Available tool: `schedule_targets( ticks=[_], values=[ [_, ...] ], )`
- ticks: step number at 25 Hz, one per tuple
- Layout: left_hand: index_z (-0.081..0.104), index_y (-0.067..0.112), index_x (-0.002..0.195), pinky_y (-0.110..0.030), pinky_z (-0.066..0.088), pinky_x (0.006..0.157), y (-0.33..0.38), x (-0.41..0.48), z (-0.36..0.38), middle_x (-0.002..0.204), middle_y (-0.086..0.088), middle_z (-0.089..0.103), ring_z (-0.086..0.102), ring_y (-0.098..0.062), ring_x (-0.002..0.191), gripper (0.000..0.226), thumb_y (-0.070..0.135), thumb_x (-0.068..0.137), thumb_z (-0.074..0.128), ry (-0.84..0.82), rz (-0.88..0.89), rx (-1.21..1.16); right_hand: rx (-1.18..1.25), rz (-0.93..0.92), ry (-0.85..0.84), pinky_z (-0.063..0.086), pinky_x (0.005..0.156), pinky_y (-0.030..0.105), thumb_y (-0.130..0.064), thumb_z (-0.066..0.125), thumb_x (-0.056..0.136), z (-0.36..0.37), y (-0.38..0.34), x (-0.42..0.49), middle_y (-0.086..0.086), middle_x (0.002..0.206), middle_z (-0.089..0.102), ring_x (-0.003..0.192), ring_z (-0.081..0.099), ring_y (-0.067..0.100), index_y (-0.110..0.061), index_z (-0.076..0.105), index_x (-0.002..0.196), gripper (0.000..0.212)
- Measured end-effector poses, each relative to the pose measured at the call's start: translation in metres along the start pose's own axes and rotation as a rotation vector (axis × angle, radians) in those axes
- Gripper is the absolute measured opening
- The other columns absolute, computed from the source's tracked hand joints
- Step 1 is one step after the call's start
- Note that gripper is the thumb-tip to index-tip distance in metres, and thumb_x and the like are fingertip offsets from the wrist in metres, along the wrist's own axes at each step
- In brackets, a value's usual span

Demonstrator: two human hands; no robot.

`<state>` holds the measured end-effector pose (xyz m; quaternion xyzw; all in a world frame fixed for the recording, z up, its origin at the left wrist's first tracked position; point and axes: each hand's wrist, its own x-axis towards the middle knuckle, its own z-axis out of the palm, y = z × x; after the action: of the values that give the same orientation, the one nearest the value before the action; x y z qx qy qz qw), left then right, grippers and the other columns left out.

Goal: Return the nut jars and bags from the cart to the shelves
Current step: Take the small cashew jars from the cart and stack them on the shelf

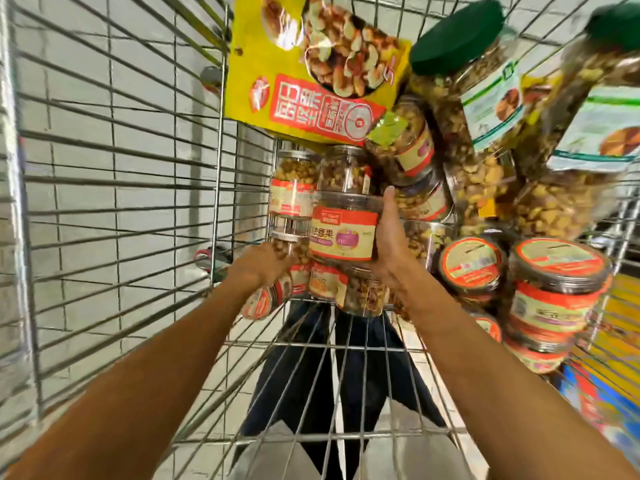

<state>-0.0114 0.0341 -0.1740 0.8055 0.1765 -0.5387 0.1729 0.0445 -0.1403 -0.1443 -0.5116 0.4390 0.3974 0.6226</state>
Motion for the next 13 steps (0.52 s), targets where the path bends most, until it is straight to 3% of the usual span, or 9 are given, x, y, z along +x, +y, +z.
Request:
schedule_targets(
  ticks=[2,5,8,10,13],
  values=[
    [0.051,0.011,0.125,-0.043,0.045,0.096,0.0,0.01,0.026,0.124,-0.011,0.06,0.056,-0.03,0.114,0.067,0.063,0.083,0.052,-0.101,-0.122,0.327,0.011,-0.002,0.018,0.043,0.1,0.054,-0.065,0.016,0.091,-0.005,0.0,0.001,0.022,0.118,0.063,0.109,0.06,0.037,-0.01,0.059,0.122,0.076],
    [0.043,0.007,0.13,-0.045,0.049,0.092,0.007,0.009,0.045,0.121,-0.007,0.061,0.059,-0.027,0.111,0.085,0.055,0.067,0.074,-0.038,-0.199,0.599,0.021,0.021,-0.018,0.044,0.099,0.054,-0.067,0.014,0.09,-0.007,-0.005,-0.007,0.02,0.119,0.063,0.109,0.06,0.036,-0.013,0.056,0.126,0.077],
    [0.048,0.006,0.125,-0.043,0.049,0.091,0.007,-0.002,0.035,0.118,-0.007,0.061,0.06,-0.026,0.108,0.066,0.048,0.077,0.067,-0.022,-0.124,0.685,0.035,-0.055,-0.04,0.045,0.096,0.054,-0.061,0.013,0.094,-0.003,-0.022,-0.027,0.023,0.122,0.06,0.11,0.059,0.037,-0.011,0.053,0.129,0.073],
    [0.055,0.009,0.113,-0.032,0.047,0.084,0.006,-0.016,0.002,0.114,-0.006,0.06,0.058,-0.022,0.101,0.051,0.048,0.081,0.063,-0.075,-0.053,0.417,0.046,-0.097,-0.069,0.05,0.089,0.05,-0.062,0.013,0.094,-0.001,-0.038,-0.048,0.02,0.119,0.062,0.104,0.061,0.035,-0.012,0.053,0.129,0.073],
    [0.064,0.015,0.081,-0.018,0.045,0.061,0.019,-0.06,-0.074,0.08,0.004,0.068,0.062,-0.008,0.07,0.028,0.042,0.083,0.066,-0.106,0.1,-0.303,0.16,-0.198,-0.112,0.051,0.082,0.043,-0.062,0.009,0.093,-0.007,-0.064,-0.098,0.013,0.109,0.066,0.094,0.063,0.03,-0.015,0.051,0.132,0.075]
  ],
)
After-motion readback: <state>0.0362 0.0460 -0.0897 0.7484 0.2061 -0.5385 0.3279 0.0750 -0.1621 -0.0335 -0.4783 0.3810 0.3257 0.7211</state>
